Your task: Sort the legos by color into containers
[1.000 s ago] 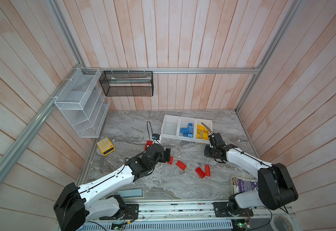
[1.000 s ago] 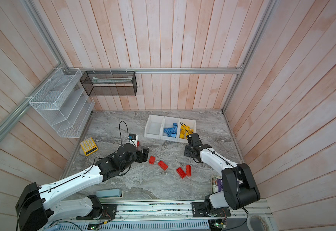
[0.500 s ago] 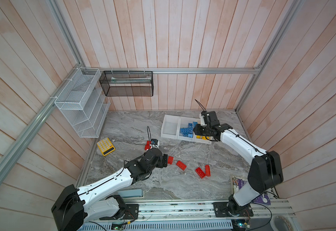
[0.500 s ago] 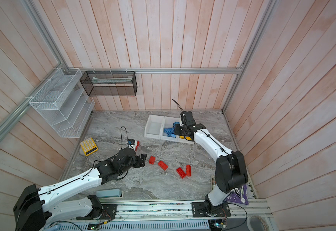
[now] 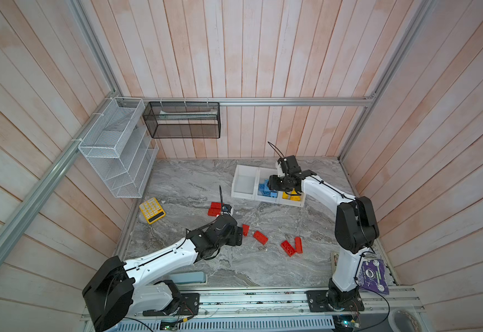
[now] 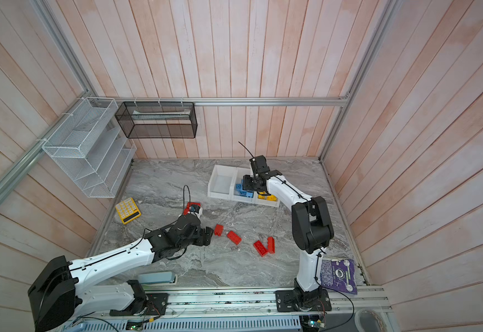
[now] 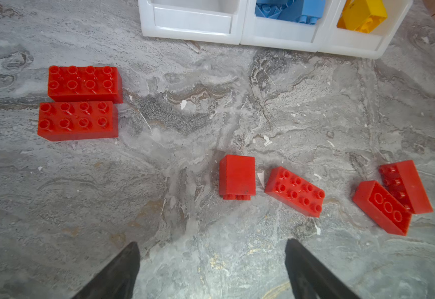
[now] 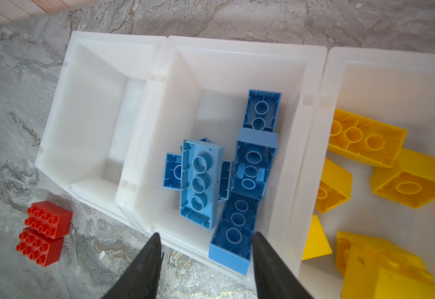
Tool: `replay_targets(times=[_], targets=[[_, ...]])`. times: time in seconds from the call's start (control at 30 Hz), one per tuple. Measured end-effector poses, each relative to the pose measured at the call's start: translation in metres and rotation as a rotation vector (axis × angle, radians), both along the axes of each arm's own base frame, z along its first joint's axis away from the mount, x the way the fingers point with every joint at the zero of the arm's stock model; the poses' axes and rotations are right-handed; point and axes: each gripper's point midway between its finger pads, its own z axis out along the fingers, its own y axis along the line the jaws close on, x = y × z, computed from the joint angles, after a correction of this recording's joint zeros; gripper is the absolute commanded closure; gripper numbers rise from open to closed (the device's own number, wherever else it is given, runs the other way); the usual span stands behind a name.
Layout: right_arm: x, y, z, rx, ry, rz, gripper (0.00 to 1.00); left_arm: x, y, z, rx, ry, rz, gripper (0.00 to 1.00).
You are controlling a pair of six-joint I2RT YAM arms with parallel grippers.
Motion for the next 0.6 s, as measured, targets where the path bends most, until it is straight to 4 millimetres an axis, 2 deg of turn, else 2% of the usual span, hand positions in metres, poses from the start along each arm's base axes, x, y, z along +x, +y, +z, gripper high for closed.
replay_targets(times=[0.13,0.23,0.47,0.6], targets=[[0.000,0.000,0.002,0.001,-0.005,-0.002,0.41,-0.003,-0.004,-0.004,-0.006,0.022,-0.020,0.14],[-0.006,-0.004,0.014,0.011,-0.031,-0.006,0.40,-0.008,-0.010,-0.009,-0.012,0.054,-0.050,0.14],[-0.043,-0.021,0.069,0.073,-0.160,-0.023,0.41,-0.010,-0.030,-0.030,0.033,0.125,-0.109,0.14],[-0.067,-0.032,0.072,0.093,-0.188,-0.042,0.42,-0.004,-0.039,-0.043,0.083,0.165,-0.115,0.18]])
